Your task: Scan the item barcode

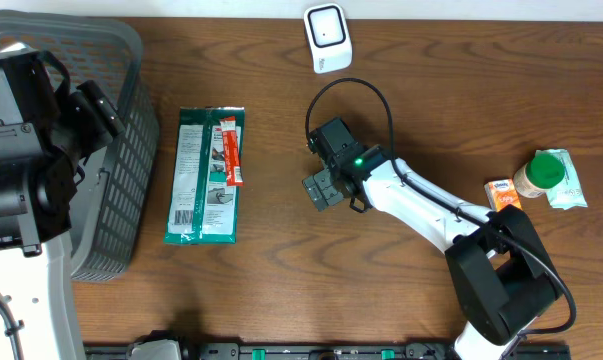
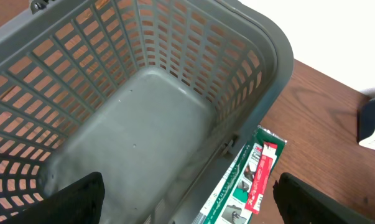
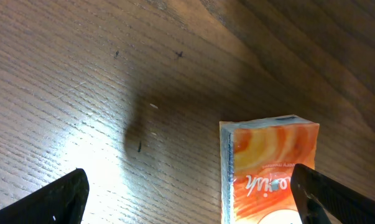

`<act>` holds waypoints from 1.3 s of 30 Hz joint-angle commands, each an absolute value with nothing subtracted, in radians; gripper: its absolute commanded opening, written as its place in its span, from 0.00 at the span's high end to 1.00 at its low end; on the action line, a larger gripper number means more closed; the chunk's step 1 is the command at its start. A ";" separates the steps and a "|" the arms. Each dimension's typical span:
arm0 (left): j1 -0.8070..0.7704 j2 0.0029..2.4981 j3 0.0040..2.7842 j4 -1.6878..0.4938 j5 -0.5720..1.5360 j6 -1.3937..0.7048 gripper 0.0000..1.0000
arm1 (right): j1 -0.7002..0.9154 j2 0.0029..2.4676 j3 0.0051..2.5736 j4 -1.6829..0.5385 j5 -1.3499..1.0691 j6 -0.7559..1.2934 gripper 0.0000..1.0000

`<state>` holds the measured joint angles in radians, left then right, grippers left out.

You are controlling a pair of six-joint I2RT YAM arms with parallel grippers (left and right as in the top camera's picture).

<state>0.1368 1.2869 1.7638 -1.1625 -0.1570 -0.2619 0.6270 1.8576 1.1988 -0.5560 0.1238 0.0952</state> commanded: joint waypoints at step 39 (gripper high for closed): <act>0.141 1.287 1.769 -1.163 -0.166 -0.263 0.12 | 0.634 1.835 1.058 -0.450 0.351 0.096 0.65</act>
